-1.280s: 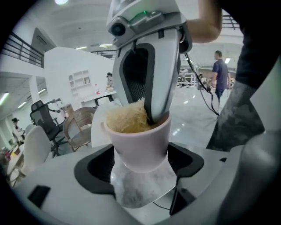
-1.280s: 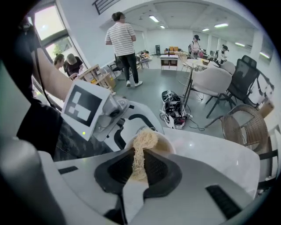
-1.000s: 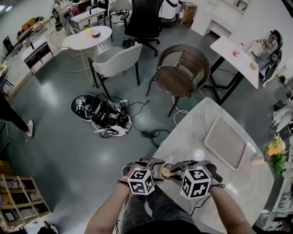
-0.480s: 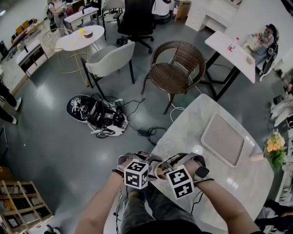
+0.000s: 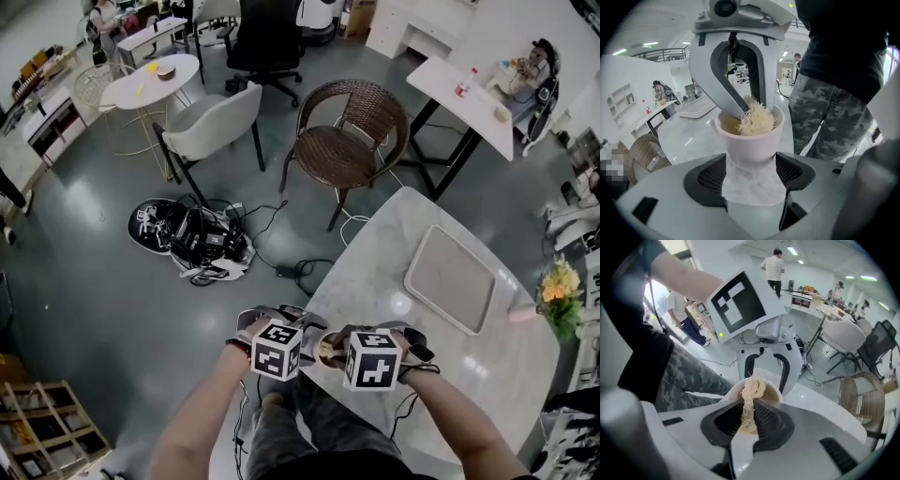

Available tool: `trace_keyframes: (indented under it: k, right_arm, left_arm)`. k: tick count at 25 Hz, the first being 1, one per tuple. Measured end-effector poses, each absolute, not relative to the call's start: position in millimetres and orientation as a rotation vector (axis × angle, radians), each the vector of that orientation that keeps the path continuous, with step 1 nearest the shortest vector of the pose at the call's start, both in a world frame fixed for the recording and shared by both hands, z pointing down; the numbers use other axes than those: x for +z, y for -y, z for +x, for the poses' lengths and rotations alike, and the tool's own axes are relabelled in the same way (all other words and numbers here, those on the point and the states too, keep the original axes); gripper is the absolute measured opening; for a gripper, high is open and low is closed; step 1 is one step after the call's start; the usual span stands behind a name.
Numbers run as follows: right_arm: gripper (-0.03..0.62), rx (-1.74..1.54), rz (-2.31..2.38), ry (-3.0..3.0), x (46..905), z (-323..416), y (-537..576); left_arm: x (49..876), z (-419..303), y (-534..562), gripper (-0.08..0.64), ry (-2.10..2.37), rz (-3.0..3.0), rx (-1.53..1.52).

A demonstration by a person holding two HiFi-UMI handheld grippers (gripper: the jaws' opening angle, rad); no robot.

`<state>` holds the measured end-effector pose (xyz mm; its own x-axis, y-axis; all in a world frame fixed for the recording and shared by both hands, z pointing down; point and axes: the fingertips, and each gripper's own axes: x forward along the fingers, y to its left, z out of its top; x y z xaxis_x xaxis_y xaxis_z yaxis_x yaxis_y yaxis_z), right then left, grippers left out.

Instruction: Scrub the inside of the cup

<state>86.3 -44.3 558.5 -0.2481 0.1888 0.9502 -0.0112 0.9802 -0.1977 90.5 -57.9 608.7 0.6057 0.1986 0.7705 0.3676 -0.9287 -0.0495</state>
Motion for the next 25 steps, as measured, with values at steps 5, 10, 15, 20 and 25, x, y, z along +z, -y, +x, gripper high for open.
trace_keyframes:
  k: [5, 10, 15, 20, 25]
  right_arm:
    - [0.060, 0.322, 0.020, 1.861, 548, 89, 53]
    - [0.060, 0.326, 0.076, 1.857, 549, 91, 54]
    - [0.061, 0.271, 0.101, 1.838, 560, 90, 56]
    - [0.060, 0.260, 0.105, 1.818, 569, 86, 53]
    - [0.060, 0.164, 0.070, 1.865, 561, 82, 50]
  left_arm:
    - [607, 85, 64, 0.345, 0.269, -2.783, -1.220]
    - [591, 80, 57, 0.397, -0.093, -3.033, -1.070]
    - [602, 88, 42, 0.416, -0.451, -2.996, -1.098]
    - [612, 103, 47, 0.414, -0.761, -2.880, -1.219]
    - [611, 106, 57, 0.413, -0.843, -2.810, -1.255]
